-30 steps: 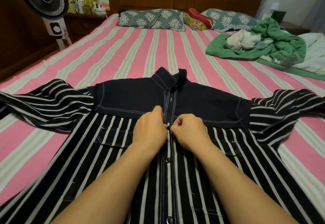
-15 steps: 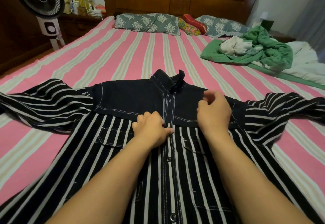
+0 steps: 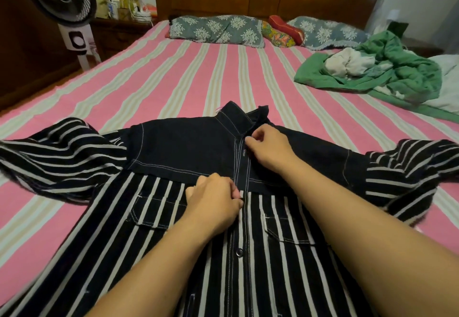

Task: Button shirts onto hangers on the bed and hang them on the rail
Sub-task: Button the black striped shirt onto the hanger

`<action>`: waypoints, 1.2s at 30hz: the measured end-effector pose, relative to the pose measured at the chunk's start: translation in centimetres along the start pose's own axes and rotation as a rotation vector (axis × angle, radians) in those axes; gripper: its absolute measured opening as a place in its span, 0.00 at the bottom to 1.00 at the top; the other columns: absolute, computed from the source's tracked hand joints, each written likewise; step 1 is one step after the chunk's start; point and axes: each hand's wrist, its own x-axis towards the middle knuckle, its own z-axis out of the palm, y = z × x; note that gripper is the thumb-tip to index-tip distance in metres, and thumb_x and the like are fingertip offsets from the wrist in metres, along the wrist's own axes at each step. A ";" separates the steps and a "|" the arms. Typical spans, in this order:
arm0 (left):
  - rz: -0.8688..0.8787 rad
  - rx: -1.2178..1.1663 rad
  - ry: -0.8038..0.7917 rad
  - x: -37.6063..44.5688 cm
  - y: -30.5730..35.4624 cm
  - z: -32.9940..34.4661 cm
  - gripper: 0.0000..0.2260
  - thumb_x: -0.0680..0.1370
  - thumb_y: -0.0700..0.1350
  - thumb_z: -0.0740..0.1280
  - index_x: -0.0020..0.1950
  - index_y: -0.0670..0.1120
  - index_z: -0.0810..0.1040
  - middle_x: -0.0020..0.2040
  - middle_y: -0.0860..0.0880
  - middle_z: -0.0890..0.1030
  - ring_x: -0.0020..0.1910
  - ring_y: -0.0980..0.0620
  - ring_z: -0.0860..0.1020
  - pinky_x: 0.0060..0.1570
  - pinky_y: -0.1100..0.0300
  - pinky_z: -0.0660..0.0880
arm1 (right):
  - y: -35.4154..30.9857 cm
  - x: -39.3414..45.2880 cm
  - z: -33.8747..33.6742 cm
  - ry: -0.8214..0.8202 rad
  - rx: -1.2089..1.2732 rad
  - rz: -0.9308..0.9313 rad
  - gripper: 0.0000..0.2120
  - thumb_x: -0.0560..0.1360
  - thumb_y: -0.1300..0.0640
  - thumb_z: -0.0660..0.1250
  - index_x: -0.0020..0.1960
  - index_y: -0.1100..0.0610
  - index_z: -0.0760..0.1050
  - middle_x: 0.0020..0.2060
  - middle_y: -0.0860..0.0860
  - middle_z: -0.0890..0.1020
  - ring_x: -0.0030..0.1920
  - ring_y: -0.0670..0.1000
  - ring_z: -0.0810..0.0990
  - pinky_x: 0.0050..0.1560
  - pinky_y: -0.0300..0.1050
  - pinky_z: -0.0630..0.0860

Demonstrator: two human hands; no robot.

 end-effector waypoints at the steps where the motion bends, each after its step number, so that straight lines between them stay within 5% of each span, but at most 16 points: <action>1: 0.004 0.018 0.004 0.0 0.1 0.0 0.08 0.79 0.53 0.69 0.40 0.55 0.76 0.49 0.57 0.76 0.60 0.53 0.70 0.56 0.53 0.64 | -0.1 0.5 0.4 0.003 0.006 0.035 0.22 0.75 0.36 0.67 0.56 0.53 0.74 0.50 0.50 0.81 0.52 0.55 0.80 0.50 0.51 0.77; 3: 0.019 0.018 -0.004 0.1 0.1 0.0 0.07 0.79 0.53 0.67 0.41 0.55 0.77 0.50 0.58 0.75 0.59 0.53 0.69 0.56 0.54 0.63 | -0.2 1.4 1.2 0.010 -0.054 0.105 0.36 0.70 0.27 0.66 0.63 0.55 0.71 0.56 0.52 0.80 0.56 0.58 0.79 0.53 0.53 0.77; 4: 0.032 0.002 -0.014 0.1 0.1 0.0 0.07 0.79 0.53 0.67 0.41 0.55 0.78 0.49 0.58 0.74 0.59 0.54 0.69 0.57 0.55 0.63 | 0.2 1.9 1.7 0.021 -0.103 0.129 0.36 0.70 0.29 0.66 0.63 0.57 0.71 0.56 0.53 0.80 0.57 0.60 0.79 0.52 0.52 0.77; 6: 0.057 -0.047 -0.021 -0.2 -0.1 0.0 0.06 0.79 0.54 0.67 0.43 0.56 0.80 0.48 0.58 0.74 0.58 0.56 0.69 0.60 0.55 0.64 | 1.3 3.1 2.2 0.053 -0.023 0.161 0.21 0.73 0.41 0.70 0.54 0.58 0.76 0.51 0.56 0.82 0.50 0.60 0.83 0.45 0.49 0.77; 9: 0.055 -0.101 0.002 0.1 -0.5 0.1 0.12 0.80 0.58 0.65 0.42 0.55 0.82 0.46 0.58 0.76 0.57 0.58 0.70 0.64 0.54 0.66 | 3.4 4.7 1.0 -0.149 0.555 0.266 0.08 0.75 0.61 0.72 0.52 0.62 0.79 0.41 0.56 0.82 0.30 0.50 0.80 0.35 0.48 0.83; 12: 0.007 -0.157 0.059 0.1 -0.4 0.5 0.18 0.80 0.58 0.64 0.37 0.49 0.81 0.42 0.55 0.77 0.54 0.58 0.73 0.63 0.50 0.70 | 4.5 5.0 -0.9 -0.331 0.864 0.300 0.05 0.78 0.67 0.68 0.53 0.63 0.78 0.42 0.57 0.80 0.34 0.50 0.78 0.34 0.44 0.83; 16: -0.104 -0.056 -0.061 0.7 1.3 0.0 0.21 0.81 0.57 0.64 0.37 0.42 0.78 0.41 0.53 0.79 0.49 0.55 0.77 0.58 0.54 0.73 | 4.6 4.7 -1.8 -0.332 0.997 0.348 0.10 0.81 0.68 0.60 0.57 0.61 0.77 0.42 0.56 0.85 0.37 0.54 0.85 0.31 0.47 0.82; 18: -0.170 -0.024 -0.166 2.9 2.2 -1.7 0.19 0.80 0.55 0.66 0.38 0.42 0.79 0.36 0.52 0.80 0.36 0.54 0.77 0.41 0.61 0.73 | 4.3 4.5 -2.2 -0.290 1.002 0.361 0.10 0.81 0.69 0.59 0.57 0.62 0.77 0.38 0.56 0.85 0.34 0.53 0.85 0.31 0.49 0.82; 20: -0.140 -0.035 -0.074 6.0 3.2 -3.5 0.13 0.80 0.51 0.67 0.42 0.44 0.80 0.36 0.52 0.81 0.34 0.53 0.78 0.34 0.62 0.70 | 4.1 4.3 -2.5 -0.256 0.990 0.350 0.10 0.81 0.69 0.59 0.55 0.63 0.77 0.39 0.57 0.85 0.35 0.55 0.85 0.33 0.52 0.84; 23: -0.001 -0.014 0.158 10.6 3.5 -4.5 0.04 0.80 0.46 0.67 0.47 0.49 0.80 0.42 0.55 0.81 0.42 0.55 0.79 0.41 0.60 0.75 | 4.2 4.2 -2.4 -0.266 0.961 0.311 0.09 0.81 0.69 0.60 0.53 0.60 0.77 0.44 0.59 0.85 0.41 0.57 0.86 0.42 0.57 0.85; 26: -0.036 -0.072 0.008 12.4 2.0 -2.9 0.06 0.80 0.49 0.70 0.46 0.47 0.81 0.41 0.51 0.84 0.41 0.51 0.81 0.48 0.51 0.80 | 4.4 4.7 -1.7 -0.321 0.924 0.300 0.08 0.81 0.68 0.61 0.55 0.61 0.77 0.45 0.58 0.86 0.39 0.56 0.86 0.41 0.54 0.85; 31: 0.112 -0.027 -0.070 12.4 0.5 -3.0 0.05 0.78 0.51 0.72 0.47 0.50 0.81 0.39 0.53 0.82 0.34 0.62 0.76 0.37 0.65 0.72 | 3.7 5.1 -0.5 -0.272 0.766 0.294 0.07 0.79 0.63 0.68 0.57 0.62 0.78 0.43 0.57 0.85 0.32 0.51 0.84 0.34 0.46 0.82; 36: 0.192 0.203 -0.055 12.2 0.8 -2.0 0.05 0.76 0.46 0.70 0.41 0.50 0.78 0.39 0.52 0.80 0.39 0.53 0.79 0.43 0.53 0.78 | 1.3 3.3 -0.4 -0.207 0.236 0.181 0.20 0.71 0.40 0.74 0.44 0.58 0.80 0.34 0.53 0.82 0.30 0.52 0.78 0.33 0.47 0.78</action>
